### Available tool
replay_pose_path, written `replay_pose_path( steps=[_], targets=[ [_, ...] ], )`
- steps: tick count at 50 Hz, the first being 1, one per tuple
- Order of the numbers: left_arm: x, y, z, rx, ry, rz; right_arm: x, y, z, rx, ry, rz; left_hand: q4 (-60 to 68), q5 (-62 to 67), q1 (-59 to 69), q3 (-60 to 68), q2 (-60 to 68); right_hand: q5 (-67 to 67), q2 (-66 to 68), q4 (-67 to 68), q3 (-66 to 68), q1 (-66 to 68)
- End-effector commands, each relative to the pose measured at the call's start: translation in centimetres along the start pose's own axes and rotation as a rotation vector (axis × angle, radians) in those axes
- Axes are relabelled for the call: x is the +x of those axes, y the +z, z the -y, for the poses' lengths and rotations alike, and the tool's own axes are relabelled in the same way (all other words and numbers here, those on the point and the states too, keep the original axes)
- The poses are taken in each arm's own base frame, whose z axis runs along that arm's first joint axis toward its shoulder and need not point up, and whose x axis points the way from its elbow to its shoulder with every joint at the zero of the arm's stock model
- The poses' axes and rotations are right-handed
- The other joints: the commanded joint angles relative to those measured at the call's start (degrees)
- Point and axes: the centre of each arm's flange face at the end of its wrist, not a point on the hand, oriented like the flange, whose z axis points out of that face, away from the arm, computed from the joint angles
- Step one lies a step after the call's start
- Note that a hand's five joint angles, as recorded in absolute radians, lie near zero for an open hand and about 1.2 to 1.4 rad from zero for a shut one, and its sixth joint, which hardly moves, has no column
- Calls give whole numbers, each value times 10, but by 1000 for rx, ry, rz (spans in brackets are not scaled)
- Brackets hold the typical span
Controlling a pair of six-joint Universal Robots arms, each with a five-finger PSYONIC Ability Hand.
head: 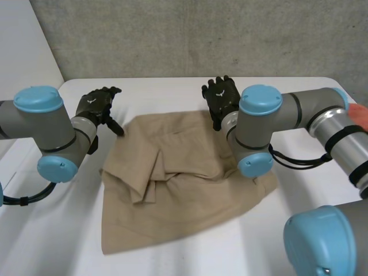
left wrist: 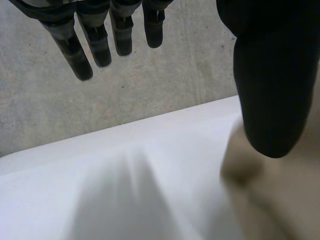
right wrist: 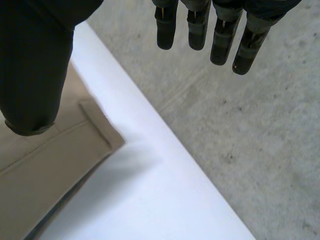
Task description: Fold the laundry.
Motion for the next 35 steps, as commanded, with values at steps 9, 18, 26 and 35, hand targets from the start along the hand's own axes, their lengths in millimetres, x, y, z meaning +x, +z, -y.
replay_pose_path(
  steps=[9, 18, 26, 35],
  targets=[
    [15, -53, 65, 109, 19, -26, 46, -36, 48, -116, -35, -49, -45, -50, -9, -50, -47, -43, -32, -40, -33, -16],
    [60, -120, 63, 24, 27, -138, 56, -80, 71, -146, -51, 24, -38, -43, -2, -43, -40, -43, -32, -40, -33, -16],
    [93, -145, 30, -106, 49, -229, 42, -110, 50, -237, -51, 122, -40, -45, -4, -45, -42, -43, -32, -40, -33, -16],
    [80, -99, -7, -164, 169, -170, 25, -130, 19, -309, -49, 182, -42, -47, -5, -46, -43, -43, -32, -40, -33, -16]
  ],
)
